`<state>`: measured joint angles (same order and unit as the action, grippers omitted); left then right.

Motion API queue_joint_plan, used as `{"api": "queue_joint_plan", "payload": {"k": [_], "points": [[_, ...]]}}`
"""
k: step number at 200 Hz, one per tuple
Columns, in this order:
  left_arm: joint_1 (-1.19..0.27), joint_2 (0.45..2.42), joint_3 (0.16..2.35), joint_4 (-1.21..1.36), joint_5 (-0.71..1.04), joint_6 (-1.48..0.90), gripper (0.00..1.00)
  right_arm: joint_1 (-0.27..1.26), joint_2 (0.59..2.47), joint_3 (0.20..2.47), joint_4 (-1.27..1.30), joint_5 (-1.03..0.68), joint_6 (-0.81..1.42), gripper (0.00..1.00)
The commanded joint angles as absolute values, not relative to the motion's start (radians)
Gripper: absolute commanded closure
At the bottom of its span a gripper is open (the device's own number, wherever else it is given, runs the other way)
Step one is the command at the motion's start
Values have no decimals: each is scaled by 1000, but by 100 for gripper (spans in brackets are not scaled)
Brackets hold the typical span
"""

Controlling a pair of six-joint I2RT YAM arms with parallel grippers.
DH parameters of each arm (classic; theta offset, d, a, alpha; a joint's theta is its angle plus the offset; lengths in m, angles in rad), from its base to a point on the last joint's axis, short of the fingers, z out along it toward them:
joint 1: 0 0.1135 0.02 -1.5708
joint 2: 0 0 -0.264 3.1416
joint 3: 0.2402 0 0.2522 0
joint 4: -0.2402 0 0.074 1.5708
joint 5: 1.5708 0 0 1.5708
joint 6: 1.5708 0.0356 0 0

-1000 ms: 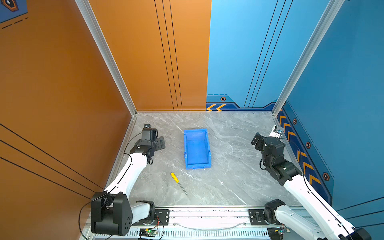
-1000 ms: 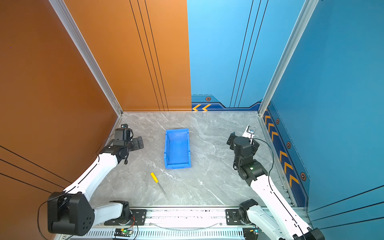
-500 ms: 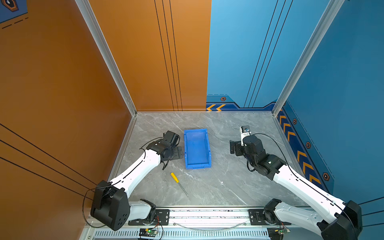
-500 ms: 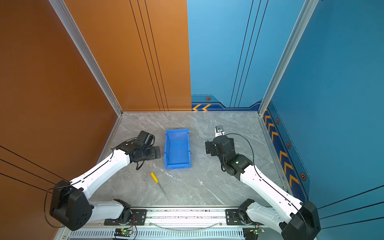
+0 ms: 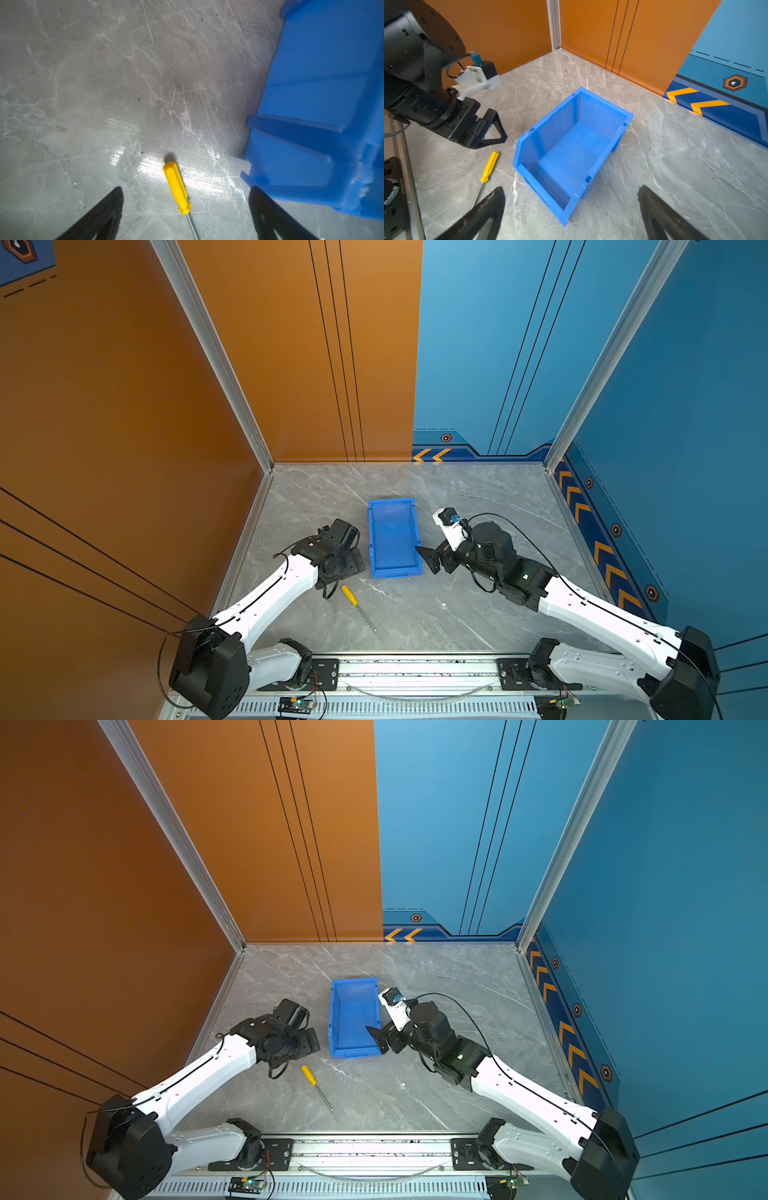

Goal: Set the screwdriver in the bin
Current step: 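Move the left gripper toward the yellow screwdriver while the right arm swings toward the bin, then lower the left gripper and close it on the yellow screwdriver handle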

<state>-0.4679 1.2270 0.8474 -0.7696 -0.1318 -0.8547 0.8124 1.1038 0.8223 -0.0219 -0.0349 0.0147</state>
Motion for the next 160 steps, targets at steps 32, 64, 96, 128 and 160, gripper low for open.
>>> {"api": "queue_joint_plan", "payload": {"k": [32,64,96,128,160], "points": [[-510,1245,780,-787,-110,-925,13,822,1147,818,44,-103,-1,0],[-522,1278,752,-754,-104,-935,20,824,1152,810,40,-93,1,0],[-527,1316,731,-687,-81,-955,27,823,1144,802,39,-73,4,0],[-544,1373,730,-661,-84,-958,35,825,1143,791,55,-59,-2,0],[-550,1404,716,-640,-74,-972,43,821,1155,808,44,-39,-9,0]]}}
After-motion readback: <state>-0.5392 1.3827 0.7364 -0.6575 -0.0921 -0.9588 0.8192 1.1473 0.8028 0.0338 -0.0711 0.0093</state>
